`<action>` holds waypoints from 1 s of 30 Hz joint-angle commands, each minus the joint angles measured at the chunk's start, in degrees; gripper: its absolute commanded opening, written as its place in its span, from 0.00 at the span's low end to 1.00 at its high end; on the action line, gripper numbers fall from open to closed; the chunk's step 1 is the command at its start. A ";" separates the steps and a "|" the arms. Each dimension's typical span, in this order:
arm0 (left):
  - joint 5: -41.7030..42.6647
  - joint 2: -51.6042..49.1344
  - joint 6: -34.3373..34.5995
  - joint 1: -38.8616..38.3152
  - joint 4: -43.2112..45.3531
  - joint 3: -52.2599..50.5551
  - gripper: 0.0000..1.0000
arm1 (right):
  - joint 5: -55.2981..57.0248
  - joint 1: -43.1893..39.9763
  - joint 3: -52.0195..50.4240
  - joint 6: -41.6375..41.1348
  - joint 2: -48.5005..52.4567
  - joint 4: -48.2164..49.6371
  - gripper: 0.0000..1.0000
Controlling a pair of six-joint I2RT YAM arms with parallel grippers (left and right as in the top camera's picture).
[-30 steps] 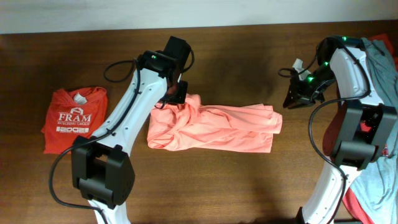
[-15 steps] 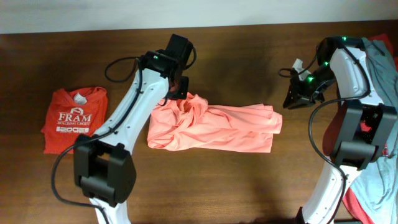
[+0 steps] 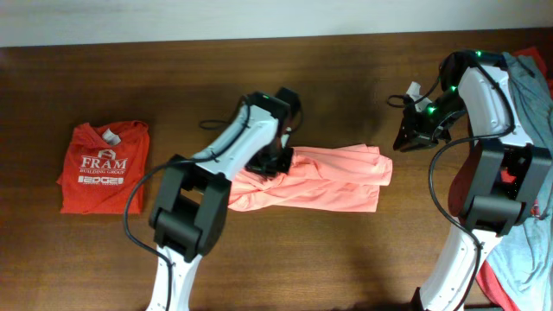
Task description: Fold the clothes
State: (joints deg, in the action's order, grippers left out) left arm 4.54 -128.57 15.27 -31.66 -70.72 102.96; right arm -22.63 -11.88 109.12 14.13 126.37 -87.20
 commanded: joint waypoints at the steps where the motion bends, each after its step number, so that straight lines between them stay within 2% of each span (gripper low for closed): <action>1: 2.67 2.64 0.09 -2.36 -0.46 0.28 0.01 | -0.72 -0.20 0.59 0.46 -0.76 -0.35 0.20; 9: -1.18 7.15 -0.76 -2.51 -0.74 0.31 0.00 | -0.72 -0.20 0.59 0.46 -0.76 -0.35 0.20; 17: -14.47 12.07 -0.26 0.13 1.20 3.39 0.02 | -0.72 -0.20 0.59 0.46 -0.76 -0.35 0.20; 21: -14.23 12.31 0.15 1.95 3.26 3.34 0.06 | -0.72 -0.20 0.59 0.46 -0.76 -0.35 0.21; 26: -9.42 11.13 0.15 2.05 2.93 2.91 0.06 | -0.70 -0.20 0.59 0.46 -0.76 -0.35 0.20; 30: -10.58 11.10 0.20 1.62 3.65 2.86 0.06 | -0.70 -0.20 0.59 0.46 -0.74 -0.35 0.20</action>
State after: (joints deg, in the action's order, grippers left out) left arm -6.42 -117.54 15.25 -29.58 -67.53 105.62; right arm -22.61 -11.88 109.12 14.15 126.37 -87.22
